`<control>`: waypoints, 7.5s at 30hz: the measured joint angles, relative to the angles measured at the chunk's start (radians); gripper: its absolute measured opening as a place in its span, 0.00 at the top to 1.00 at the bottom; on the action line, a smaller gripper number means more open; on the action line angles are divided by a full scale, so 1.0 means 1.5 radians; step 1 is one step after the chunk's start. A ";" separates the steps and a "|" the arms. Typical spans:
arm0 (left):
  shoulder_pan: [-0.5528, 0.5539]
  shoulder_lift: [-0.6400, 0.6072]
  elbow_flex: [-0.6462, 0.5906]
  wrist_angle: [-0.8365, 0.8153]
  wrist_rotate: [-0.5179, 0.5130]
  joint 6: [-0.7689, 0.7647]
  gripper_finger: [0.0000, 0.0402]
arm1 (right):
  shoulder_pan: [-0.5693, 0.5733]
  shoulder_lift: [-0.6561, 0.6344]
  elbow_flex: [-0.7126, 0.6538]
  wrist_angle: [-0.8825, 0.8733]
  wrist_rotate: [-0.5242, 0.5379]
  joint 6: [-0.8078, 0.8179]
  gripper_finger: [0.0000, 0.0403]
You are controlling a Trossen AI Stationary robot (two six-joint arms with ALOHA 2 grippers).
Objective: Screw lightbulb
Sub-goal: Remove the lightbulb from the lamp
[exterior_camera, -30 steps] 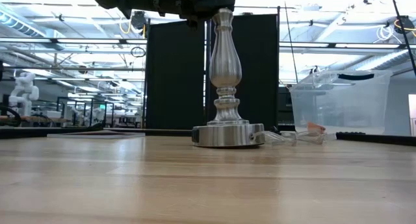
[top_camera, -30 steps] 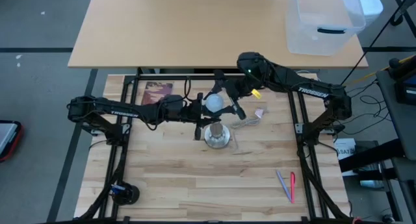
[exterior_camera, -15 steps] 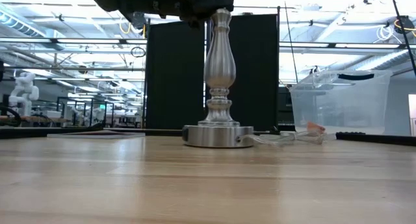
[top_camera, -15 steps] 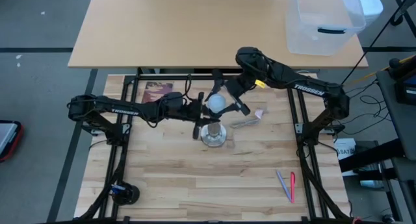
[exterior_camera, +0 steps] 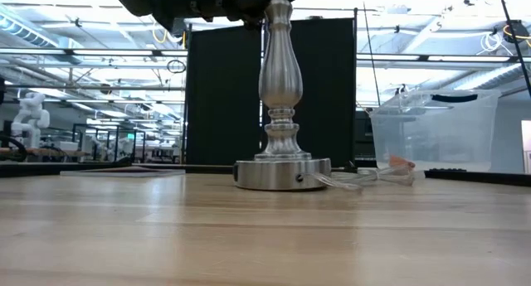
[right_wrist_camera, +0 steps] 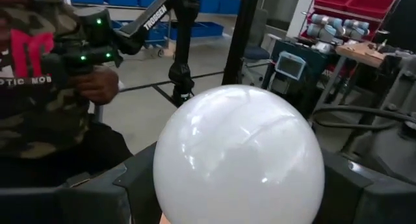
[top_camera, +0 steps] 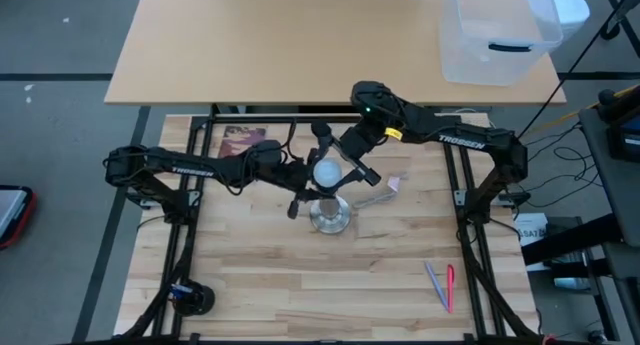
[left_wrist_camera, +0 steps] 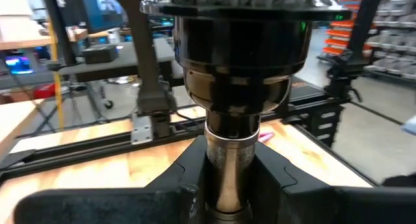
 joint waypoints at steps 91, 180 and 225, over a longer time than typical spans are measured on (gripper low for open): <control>0.026 -0.001 0.001 -0.009 -0.180 -0.078 0.82 | 0.150 -0.016 0.189 -0.355 0.818 0.256 0.21; 0.038 -0.001 0.003 -0.038 0.121 -0.014 0.82 | -0.050 0.059 0.190 -0.281 -0.018 -0.164 0.32; 0.050 -0.002 0.001 -0.042 0.100 -0.025 0.82 | 0.030 0.000 0.194 -0.076 0.194 0.048 0.16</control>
